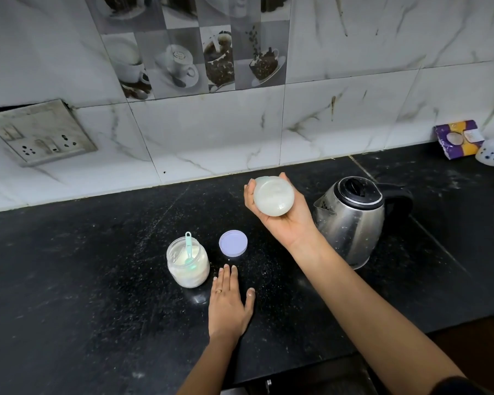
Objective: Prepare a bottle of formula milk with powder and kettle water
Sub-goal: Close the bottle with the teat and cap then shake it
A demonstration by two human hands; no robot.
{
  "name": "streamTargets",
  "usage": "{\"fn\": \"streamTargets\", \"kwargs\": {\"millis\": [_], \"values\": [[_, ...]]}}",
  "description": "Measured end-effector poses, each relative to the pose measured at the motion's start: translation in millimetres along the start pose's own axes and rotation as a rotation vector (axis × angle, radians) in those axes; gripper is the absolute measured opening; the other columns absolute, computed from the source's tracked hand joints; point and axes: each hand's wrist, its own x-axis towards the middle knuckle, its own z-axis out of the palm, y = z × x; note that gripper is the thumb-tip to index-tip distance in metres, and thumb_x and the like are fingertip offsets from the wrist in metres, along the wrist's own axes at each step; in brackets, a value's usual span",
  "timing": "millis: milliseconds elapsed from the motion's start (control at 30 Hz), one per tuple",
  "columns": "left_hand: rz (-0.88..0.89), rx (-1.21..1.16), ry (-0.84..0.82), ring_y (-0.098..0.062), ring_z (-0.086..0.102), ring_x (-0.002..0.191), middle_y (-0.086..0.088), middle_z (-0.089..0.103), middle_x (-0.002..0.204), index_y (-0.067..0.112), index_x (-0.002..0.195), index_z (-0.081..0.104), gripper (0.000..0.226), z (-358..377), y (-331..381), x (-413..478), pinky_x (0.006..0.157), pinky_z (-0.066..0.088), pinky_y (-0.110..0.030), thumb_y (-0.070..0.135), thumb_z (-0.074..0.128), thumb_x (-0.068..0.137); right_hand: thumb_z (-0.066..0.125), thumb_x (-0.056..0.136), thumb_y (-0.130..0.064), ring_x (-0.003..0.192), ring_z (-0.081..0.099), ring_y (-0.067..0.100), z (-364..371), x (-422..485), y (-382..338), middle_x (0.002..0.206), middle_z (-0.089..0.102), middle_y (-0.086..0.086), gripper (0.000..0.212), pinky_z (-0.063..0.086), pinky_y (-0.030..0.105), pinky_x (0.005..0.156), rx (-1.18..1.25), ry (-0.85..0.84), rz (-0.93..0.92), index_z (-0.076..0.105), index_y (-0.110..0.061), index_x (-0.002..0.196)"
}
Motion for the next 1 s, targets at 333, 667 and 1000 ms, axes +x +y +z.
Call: {"fn": "streamTargets", "kwargs": {"millis": [333, 667, 1000], "values": [[0.005, -0.003, 0.008, -0.016, 0.002, 0.147, -0.006, 0.012, 0.159, 0.012, 0.151, 0.015, 0.085, 0, 0, 1, 0.115, -0.009, -0.026, 0.06, 0.003, 0.082, 0.072, 0.077, -0.015, 0.08, 0.061, 0.032, -12, -2, -10, 0.107, 0.056, 0.025, 0.051, 0.057, 0.041, 0.067, -0.339, -0.212, 0.248, 0.053, 0.007, 0.118], [0.007, -0.004, 0.008, -0.017, 0.004, 0.147, -0.008, 0.014, 0.159, 0.011, 0.151, 0.017, 0.083, 1, -1, 1, 0.117, -0.006, -0.028, 0.059, 0.005, 0.084, 0.083, 0.064, -0.018, 0.073, 0.062, 0.025, -37, 0, -19, 0.102, 0.061, 0.018, 0.069, 0.056, 0.035, 0.062, -0.51, -0.235, 0.111, 0.046, 0.001, 0.119], [0.014, -0.008, -0.005, -0.016, 0.002, 0.147, -0.007, 0.011, 0.159, 0.011, 0.151, 0.015, 0.085, 0, -1, 0, 0.116, -0.008, -0.027, 0.059, 0.002, 0.082, 0.093, 0.046, -0.018, 0.079, 0.068, 0.033, -64, 0, -18, 0.108, 0.055, 0.021, 0.097, 0.057, 0.041, 0.07, -0.656, -0.057, -0.02, 0.045, -0.018, 0.13]]}}
